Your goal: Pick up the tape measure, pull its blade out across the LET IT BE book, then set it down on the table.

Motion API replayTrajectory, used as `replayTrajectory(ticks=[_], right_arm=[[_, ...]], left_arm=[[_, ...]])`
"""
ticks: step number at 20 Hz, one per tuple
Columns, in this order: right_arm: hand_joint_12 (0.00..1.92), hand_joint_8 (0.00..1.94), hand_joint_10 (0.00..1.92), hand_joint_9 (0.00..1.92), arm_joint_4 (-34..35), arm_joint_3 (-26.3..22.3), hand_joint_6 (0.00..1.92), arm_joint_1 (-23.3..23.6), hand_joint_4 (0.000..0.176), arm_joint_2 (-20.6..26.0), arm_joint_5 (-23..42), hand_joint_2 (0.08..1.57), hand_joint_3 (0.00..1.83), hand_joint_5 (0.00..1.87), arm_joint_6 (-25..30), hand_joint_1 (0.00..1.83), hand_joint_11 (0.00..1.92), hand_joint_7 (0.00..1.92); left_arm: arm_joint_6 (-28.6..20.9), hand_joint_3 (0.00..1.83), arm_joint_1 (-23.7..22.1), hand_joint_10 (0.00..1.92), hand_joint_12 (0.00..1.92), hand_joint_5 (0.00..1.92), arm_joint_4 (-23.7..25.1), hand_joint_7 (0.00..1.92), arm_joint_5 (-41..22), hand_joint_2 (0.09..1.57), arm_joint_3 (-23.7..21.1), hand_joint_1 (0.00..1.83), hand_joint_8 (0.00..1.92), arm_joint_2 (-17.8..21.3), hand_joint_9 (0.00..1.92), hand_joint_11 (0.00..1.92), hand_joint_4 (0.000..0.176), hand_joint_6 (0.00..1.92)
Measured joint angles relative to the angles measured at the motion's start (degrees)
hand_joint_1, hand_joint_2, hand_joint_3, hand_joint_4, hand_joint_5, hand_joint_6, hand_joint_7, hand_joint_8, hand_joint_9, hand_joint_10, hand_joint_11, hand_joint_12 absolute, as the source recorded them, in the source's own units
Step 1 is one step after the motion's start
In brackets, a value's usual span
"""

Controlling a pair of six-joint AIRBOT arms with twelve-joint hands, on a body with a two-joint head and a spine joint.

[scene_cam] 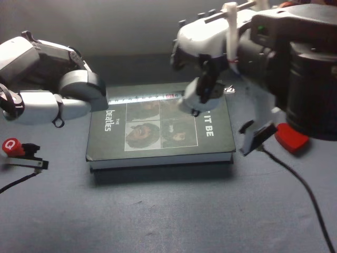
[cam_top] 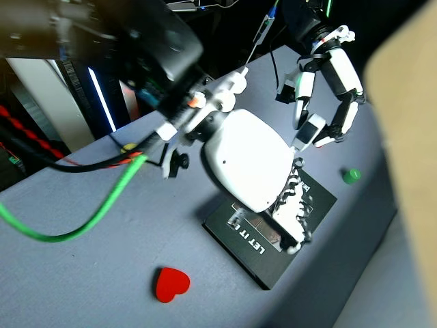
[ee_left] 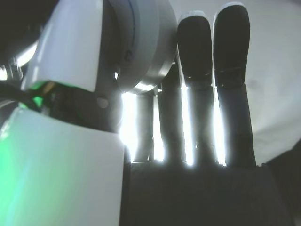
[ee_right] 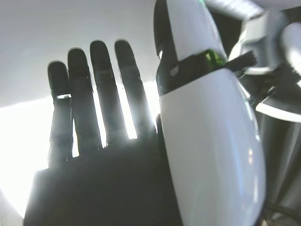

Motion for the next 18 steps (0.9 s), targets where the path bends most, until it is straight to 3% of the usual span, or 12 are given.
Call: replayTrajectory(ticks=[3, 5, 8, 13, 16, 18], right_arm=[[0.89, 0.0, 0.01, 0.52, -0.1, 0.5, 0.01, 0.0, 0.0, -1.0, -0.1, 1.06, 0.0, 0.64, 0.2, 0.93, 0.16, 0.59], [0.89, 0.01, 0.01, 0.54, -1.2, 0.8, 0.01, -0.4, 0.0, -1.0, 0.1, 1.07, 0.0, 0.66, 1.1, 0.94, 0.18, 0.62], [0.91, 0.02, 0.02, 0.58, -2.3, 1.4, 0.01, -0.6, 0.0, -1.0, 0.9, 1.07, 0.0, 0.65, 1.4, 0.95, 0.23, 0.66], [0.92, 0.01, 0.02, 0.61, -1.8, 1.8, 0.01, -0.6, 0.0, -1.0, 0.7, 1.08, 0.0, 0.65, -0.3, 0.97, 0.26, 0.68], [0.91, 0.02, 0.02, 0.63, 3.9, 1.8, 0.0, -0.4, 0.0, -0.7, 1.0, 1.07, 0.0, 0.63, -2.7, 0.96, 0.26, 0.71], [0.9, 0.01, 0.01, 0.61, 4.1, 1.1, 0.0, -0.2, 0.0, -0.2, 1.1, 1.07, 0.0, 0.64, -3.1, 0.96, 0.24, 0.7]], left_arm=[[-2.8, 0.0, 0.0, 1.31, 1.17, 0.78, 2.3, 0.99, -0.6, 1.14, 0.4, 1.37, 1.03, -0.2, 0.9, 0.87, 0.0, 0.95], [-6.5, 0.0, 1.0, 1.28, 1.18, 0.83, 6.3, 1.04, -1.5, 1.12, 1.4, 1.38, 0.96, -0.2, 0.93, 0.88, 0.0, 0.88], [-11.1, 0.0, 2.9, 1.33, 1.19, 0.78, 12.0, 0.99, -1.8, 1.14, 2.1, 1.37, 1.02, -0.2, 0.88, 0.88, 0.0, 0.96], [-12.9, 0.0, 4.8, 1.36, 1.19, 0.75, 12.7, 0.97, -3.1, 1.16, 2.3, 1.37, 1.07, -0.3, 0.85, 0.89, 0.0, 1.01], [-13.6, 0.0, 4.7, 1.36, 1.19, 0.76, 12.7, 0.96, -3.6, 1.16, 2.6, 1.37, 1.07, -0.3, 0.86, 0.87, 0.0, 0.98], [-14.6, 0.0, 5.0, 1.28, 1.19, 0.83, 13.2, 1.04, -4.4, 1.12, 3.1, 1.38, 0.95, -0.7, 0.96, 0.88, 0.0, 0.88]])
